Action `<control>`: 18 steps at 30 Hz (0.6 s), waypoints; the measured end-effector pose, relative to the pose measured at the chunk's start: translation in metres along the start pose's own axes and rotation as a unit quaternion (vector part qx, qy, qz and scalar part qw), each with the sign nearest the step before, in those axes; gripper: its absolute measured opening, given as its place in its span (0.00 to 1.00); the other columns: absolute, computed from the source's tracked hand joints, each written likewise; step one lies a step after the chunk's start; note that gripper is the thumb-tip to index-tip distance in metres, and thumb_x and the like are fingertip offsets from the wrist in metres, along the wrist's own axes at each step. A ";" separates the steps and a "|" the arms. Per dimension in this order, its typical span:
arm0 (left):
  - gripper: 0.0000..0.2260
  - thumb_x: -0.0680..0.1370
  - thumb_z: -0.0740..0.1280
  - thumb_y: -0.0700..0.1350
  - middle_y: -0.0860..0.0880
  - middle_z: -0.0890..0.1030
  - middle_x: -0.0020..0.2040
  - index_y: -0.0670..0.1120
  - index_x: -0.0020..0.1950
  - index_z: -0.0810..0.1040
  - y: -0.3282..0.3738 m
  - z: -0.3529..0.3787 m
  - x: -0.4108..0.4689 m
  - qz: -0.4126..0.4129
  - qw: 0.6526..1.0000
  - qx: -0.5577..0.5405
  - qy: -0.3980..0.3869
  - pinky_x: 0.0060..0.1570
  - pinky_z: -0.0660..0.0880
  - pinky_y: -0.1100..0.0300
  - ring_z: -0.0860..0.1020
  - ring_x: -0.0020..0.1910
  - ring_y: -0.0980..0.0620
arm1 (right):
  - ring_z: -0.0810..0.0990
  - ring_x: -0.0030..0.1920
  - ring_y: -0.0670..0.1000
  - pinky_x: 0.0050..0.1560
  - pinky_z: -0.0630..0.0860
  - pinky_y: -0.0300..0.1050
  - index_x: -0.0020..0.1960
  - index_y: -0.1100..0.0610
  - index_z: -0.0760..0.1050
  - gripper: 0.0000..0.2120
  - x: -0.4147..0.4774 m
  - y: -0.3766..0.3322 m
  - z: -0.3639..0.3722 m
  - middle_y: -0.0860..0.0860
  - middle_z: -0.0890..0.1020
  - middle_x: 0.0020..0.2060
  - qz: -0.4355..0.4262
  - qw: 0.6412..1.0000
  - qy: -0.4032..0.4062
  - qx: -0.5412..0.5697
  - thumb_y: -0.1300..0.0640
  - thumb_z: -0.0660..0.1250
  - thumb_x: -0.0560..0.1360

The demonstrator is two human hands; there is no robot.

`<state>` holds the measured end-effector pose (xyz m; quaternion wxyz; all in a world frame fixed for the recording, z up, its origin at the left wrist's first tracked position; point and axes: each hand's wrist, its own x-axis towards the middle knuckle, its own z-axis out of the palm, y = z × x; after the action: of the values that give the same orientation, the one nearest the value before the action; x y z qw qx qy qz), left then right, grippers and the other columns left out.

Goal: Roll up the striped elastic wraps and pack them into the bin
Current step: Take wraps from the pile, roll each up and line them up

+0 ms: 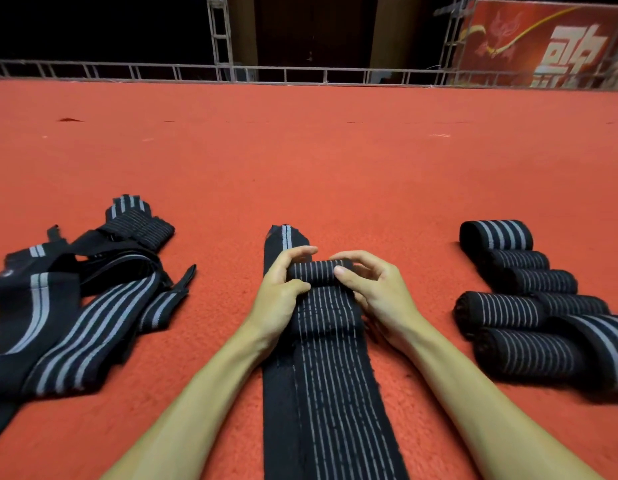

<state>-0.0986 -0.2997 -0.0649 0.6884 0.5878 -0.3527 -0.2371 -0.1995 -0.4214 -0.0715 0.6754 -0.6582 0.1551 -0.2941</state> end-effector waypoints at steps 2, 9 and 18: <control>0.18 0.77 0.60 0.32 0.49 0.79 0.52 0.51 0.60 0.74 0.000 0.000 0.000 -0.006 1.000 0.005 -0.002 0.43 0.75 0.67 0.79 0.44 0.60 | 0.80 0.41 0.52 0.39 0.77 0.42 0.51 0.58 0.80 0.08 -0.002 -0.002 0.000 0.57 0.82 0.45 -0.009 1.000 -0.008 0.014 0.67 0.69 0.73; 0.10 0.81 0.58 0.50 0.54 0.78 0.52 0.50 0.61 0.71 -0.005 0.004 0.002 -0.024 0.999 0.027 0.026 0.45 0.72 0.71 0.78 0.44 0.68 | 0.78 0.42 0.48 0.46 0.76 0.43 0.46 0.53 0.82 0.14 -0.001 -0.003 0.001 0.51 0.84 0.43 -0.077 0.996 -0.004 -0.035 0.70 0.72 0.69; 0.13 0.76 0.65 0.36 0.44 0.79 0.54 0.52 0.56 0.75 -0.010 -0.003 0.000 0.021 1.000 -0.005 0.000 0.49 0.77 0.56 0.79 0.48 0.53 | 0.80 0.43 0.42 0.44 0.76 0.35 0.54 0.57 0.80 0.08 0.000 -0.001 0.000 0.50 0.84 0.45 -0.072 0.994 -0.001 -0.079 0.60 0.68 0.76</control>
<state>-0.0952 -0.2999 -0.0744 0.6963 0.5763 -0.3642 -0.2245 -0.1995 -0.4211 -0.0700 0.5981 -0.7195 0.1295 -0.3284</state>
